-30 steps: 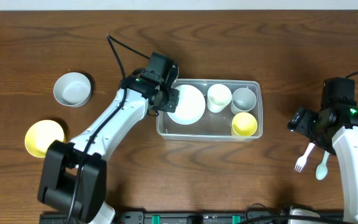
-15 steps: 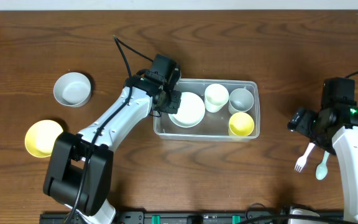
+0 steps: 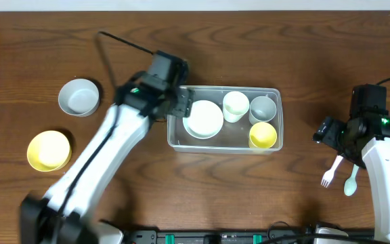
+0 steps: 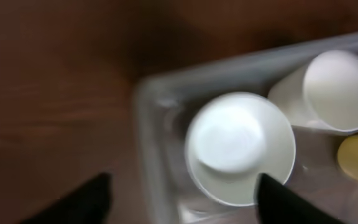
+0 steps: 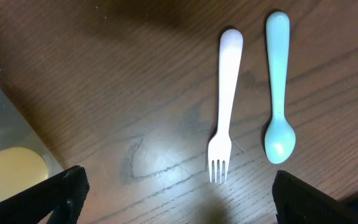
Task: Pack container
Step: 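Move the left gripper to the grey bowl and grasp its rim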
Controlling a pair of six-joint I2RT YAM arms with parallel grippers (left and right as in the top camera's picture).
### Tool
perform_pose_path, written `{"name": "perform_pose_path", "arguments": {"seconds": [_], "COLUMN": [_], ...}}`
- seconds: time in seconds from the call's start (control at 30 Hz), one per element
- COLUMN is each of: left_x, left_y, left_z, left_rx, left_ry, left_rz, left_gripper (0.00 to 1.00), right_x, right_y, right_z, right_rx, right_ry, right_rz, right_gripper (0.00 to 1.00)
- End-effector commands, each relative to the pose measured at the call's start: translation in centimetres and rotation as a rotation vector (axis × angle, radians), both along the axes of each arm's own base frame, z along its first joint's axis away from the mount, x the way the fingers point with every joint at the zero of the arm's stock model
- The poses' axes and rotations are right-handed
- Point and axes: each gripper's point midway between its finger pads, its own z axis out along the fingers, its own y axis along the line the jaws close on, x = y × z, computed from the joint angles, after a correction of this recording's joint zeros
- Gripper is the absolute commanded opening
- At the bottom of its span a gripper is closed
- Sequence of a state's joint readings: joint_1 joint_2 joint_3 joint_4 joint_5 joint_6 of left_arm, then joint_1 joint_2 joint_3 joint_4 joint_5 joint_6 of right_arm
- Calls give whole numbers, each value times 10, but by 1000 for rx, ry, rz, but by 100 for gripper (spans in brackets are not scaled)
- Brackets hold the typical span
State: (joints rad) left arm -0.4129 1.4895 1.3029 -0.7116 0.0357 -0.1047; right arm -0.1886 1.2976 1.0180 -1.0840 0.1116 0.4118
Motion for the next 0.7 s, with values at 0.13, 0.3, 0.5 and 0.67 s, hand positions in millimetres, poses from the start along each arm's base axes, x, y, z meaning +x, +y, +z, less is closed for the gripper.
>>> {"name": "perform_pose_path", "arguments": {"seconds": [0.13,0.3,0.5,0.67], "left_x": [16,44,81,104], "left_y": [116,175,216,235], "left_z": [55,22,-33,-60], "left_rx": [20,9,52,45], "left_ry": [-151,-80,88,188], "left_rz": [376,509,585,621], "left_gripper": [87,80,80,80], "right_x": [-2,-2,-2,-4], "right_y": [-2,-2,-2,-2], "right_z": [0,0,0,-1], "right_rx": [-5,-4,-4,-3], "right_ry": [4,7,8,13], "right_rz": [1,1,1,1], "right_gripper": [96,96,96,96]}}
